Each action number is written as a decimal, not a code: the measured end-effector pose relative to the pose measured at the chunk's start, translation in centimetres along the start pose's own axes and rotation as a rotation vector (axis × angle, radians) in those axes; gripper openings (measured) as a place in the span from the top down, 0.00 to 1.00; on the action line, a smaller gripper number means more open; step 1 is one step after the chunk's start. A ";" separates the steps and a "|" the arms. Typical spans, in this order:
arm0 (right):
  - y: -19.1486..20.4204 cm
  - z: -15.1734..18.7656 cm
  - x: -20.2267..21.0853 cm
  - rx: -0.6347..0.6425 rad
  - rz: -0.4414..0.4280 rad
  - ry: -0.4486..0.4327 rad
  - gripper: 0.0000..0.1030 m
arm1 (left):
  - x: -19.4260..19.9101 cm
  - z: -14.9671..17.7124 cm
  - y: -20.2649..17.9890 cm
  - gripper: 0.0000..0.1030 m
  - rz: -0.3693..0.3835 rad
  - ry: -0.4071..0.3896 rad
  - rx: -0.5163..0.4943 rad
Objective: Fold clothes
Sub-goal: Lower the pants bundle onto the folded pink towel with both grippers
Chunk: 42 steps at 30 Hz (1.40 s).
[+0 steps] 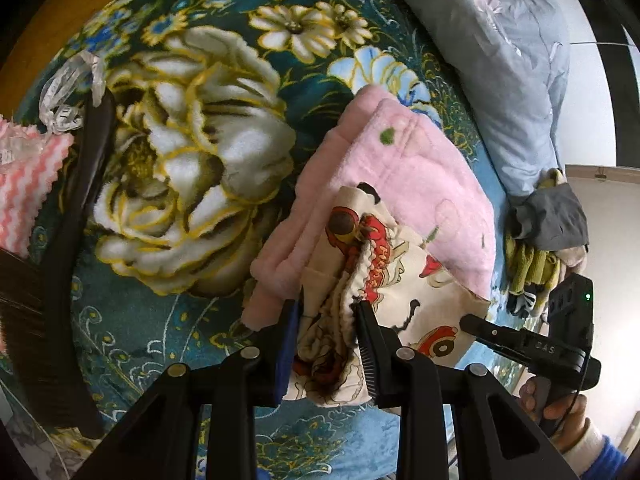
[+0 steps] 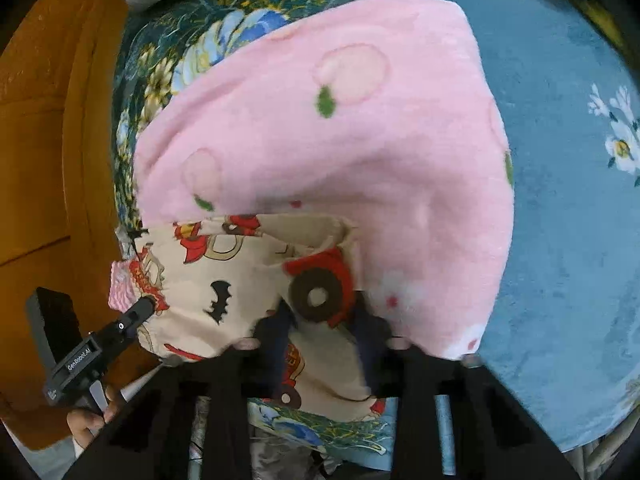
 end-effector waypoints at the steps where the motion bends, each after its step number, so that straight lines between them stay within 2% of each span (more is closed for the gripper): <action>1: 0.2 0.3 0.4 0.013 -0.012 0.002 0.87 | 0.3 0.3 -0.2 0.71 0.006 -0.005 -0.006; 8: 2.8 3.7 7.3 0.125 -0.111 -0.055 0.92 | 4.3 3.5 -2.5 0.78 0.115 -0.012 -0.068; 10: 3.7 3.2 9.1 0.153 -0.114 -0.071 0.92 | 5.8 3.8 -3.4 0.89 0.138 -0.030 -0.102; 12: 4.1 1.7 9.6 0.155 -0.099 -0.077 0.92 | 6.8 2.6 -4.2 0.90 0.163 -0.056 -0.106; 15: 3.7 -1.1 8.6 0.165 -0.042 -0.079 0.92 | 6.7 -0.4 -4.9 0.90 0.126 -0.095 -0.115; 17: 2.9 -2.7 7.7 0.132 -0.022 -0.084 0.93 | 5.5 -1.7 -5.0 0.90 0.092 -0.088 -0.112; 19: 2.1 -3.9 7.0 0.099 -0.009 -0.088 0.93 | 4.3 -2.6 -4.8 0.85 0.086 -0.093 -0.082; 20: 1.9 -4.2 6.9 0.085 -0.006 -0.088 0.93 | 3.9 -2.6 -4.6 0.79 0.096 -0.086 -0.070; 21: 1.6 -4.3 6.7 0.077 -0.006 -0.086 0.93 | 3.4 -2.5 -4.5 0.60 0.114 -0.071 -0.055; 23: 1.0 -4.2 6.5 0.062 -0.010 -0.081 0.93 | 2.7 -1.8 -4.1 0.33 0.122 -0.054 -0.040; 25: 0.5 -4.0 6.5 0.057 -0.008 -0.075 0.93 | 1.9 -0.6 -4.1 0.32 0.132 -0.049 -0.057; 28: -0.3 -3.7 6.6 0.035 -0.006 -0.067 0.93 | -0.2 0.8 -3.6 0.28 0.109 -0.018 -0.077; 32: -0.7 -4.0 6.4 0.012 -0.004 -0.062 0.92 | -2.8 1.2 -3.5 0.23 0.128 0.014 -0.063; 37: -0.4 -4.4 6.0 0.021 0.016 -0.050 0.92 | -3.9 1.4 -3.6 0.25 0.182 0.075 -0.021; 38: -0.4 -4.5 5.9 0.022 0.018 -0.048 0.92 | -3.8 1.5 -3.7 0.30 0.168 0.082 -0.032; 39: -0.4 -4.5 5.9 0.021 0.019 -0.049 0.92 | -3.5 1.8 -3.9 0.41 0.139 0.088 -0.055; 42: -0.5 -4.3 5.6 0.005 0.014 -0.050 0.92 | -2.9 2.5 -4.7 0.55 0.082 0.100 -0.116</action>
Point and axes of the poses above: each gripper's, at about its wrist camera, not at the fingertips, and x roughly against the way its jaws point, y to its left, z to its underside, the point moved 8 cm from there along -x, roughly the way its jaws point, and after that the axes turned 15 degrees about -z, right-handed, at the moved point
